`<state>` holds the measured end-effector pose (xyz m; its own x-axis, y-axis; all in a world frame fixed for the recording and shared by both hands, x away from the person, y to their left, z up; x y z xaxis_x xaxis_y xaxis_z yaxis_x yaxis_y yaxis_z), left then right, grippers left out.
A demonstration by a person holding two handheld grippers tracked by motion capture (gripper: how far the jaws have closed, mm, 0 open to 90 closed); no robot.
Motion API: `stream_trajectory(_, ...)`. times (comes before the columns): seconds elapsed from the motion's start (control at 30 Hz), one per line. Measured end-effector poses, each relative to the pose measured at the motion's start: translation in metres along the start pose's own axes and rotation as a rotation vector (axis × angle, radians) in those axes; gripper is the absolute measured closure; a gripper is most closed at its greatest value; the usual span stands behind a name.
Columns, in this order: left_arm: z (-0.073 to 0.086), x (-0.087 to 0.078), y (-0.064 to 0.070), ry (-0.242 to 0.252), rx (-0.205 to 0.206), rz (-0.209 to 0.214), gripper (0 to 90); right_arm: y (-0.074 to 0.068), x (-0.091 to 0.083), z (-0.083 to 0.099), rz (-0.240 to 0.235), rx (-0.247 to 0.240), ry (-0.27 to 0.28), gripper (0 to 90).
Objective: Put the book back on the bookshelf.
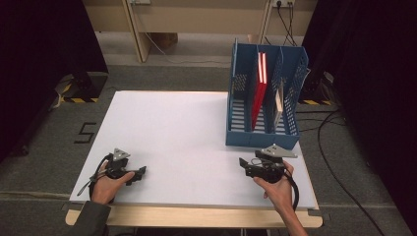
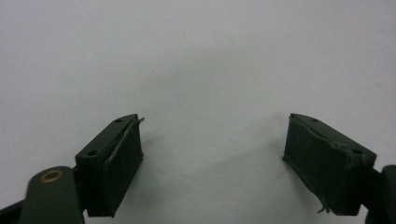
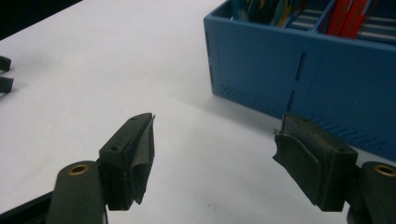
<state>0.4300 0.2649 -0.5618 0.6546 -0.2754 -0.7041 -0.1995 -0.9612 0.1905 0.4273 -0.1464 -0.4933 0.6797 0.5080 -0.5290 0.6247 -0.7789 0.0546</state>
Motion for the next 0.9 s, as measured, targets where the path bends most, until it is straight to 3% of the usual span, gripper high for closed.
stream_trajectory(0.47,0.0,0.0,0.0,0.001,-0.001,-0.001,18.0,-0.011,-0.004,0.03,-0.009,0.008,-0.04,16.4)
stream_trajectory(0.9,0.0,0.0,0.0,0.001,0.0,-0.002,18.0,-0.025,-0.008,0.055,-0.01,-0.004,-0.095,16.2)
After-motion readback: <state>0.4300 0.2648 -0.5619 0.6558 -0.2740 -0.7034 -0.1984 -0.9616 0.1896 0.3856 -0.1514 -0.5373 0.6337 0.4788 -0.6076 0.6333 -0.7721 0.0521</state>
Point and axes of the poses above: each handheld gripper's, and its own axes: x roughly forward along the jaws, z roughly out of its underside, y roughly to its right, the point moved 9 cm from there along x, roughly forward along the jaws, and after that the axes turned 13 degrees about -x, right-handed, at the moved point
